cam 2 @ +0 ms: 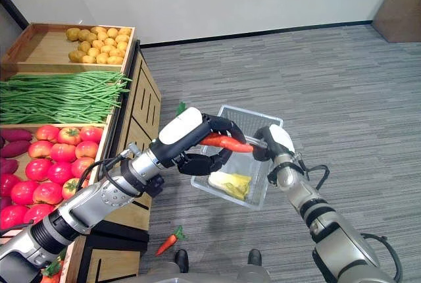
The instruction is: Get the vegetables into the basket
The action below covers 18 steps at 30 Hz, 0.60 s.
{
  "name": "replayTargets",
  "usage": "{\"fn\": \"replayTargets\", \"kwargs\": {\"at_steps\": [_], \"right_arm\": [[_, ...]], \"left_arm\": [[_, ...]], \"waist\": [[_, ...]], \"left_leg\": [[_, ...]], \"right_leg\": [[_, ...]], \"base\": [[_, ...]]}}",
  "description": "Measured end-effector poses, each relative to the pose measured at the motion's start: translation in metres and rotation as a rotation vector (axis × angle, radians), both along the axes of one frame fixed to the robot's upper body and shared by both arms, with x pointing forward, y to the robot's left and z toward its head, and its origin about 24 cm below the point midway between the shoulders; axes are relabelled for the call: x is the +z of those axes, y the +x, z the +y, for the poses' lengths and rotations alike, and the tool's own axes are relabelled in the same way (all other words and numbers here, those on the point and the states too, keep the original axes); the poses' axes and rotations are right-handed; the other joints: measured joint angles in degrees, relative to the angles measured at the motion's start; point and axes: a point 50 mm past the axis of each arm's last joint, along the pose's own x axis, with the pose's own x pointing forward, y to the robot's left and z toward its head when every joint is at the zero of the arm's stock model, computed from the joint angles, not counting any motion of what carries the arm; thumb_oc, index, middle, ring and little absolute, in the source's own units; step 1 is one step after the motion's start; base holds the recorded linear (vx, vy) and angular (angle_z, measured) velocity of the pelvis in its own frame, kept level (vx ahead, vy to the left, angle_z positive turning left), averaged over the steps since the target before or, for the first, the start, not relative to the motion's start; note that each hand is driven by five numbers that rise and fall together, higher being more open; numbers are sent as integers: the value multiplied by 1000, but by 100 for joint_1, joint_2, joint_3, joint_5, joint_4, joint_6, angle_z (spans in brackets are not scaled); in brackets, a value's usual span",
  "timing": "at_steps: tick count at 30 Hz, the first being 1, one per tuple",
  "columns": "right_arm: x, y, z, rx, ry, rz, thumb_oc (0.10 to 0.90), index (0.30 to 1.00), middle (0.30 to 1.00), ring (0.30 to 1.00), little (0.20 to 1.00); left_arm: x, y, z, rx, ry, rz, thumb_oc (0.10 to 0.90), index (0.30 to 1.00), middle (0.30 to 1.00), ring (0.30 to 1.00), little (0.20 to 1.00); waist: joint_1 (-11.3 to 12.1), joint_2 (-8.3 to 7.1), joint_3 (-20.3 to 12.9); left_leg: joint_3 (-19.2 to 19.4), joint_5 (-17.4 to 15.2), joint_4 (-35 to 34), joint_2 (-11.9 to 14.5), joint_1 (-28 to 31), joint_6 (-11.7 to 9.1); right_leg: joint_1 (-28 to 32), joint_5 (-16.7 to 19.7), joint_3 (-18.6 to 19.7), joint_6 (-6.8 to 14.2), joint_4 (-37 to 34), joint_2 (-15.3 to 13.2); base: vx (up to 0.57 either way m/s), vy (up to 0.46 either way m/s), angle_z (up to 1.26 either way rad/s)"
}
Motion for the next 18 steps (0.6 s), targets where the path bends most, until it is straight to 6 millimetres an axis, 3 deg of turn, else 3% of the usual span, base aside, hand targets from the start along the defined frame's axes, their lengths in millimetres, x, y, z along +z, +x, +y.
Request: {"fn": "replayTargets", "kwargs": {"at_steps": [6,18], "right_arm": [[14,8,10,32,15,-50,400,300,300,300,300],[21,9,34,120,83,-64,400,300,300,300,300]], "left_arm": [[-24,4,-4,3,85,61,400,300,300,300,300],[-72,18,0,104,262,146,400,300,300,300,300]], "waist": [[-26,1,-1],[-142,-1,-1]], "left_leg": [[10,0,0,11,5,0],[49,1,0,30,30,1]], "right_leg": [[-2,2,11,-2,10,13],[-5,11,53,-15,20,33]], "base": [[0,0,0],[0,0,0]]}}
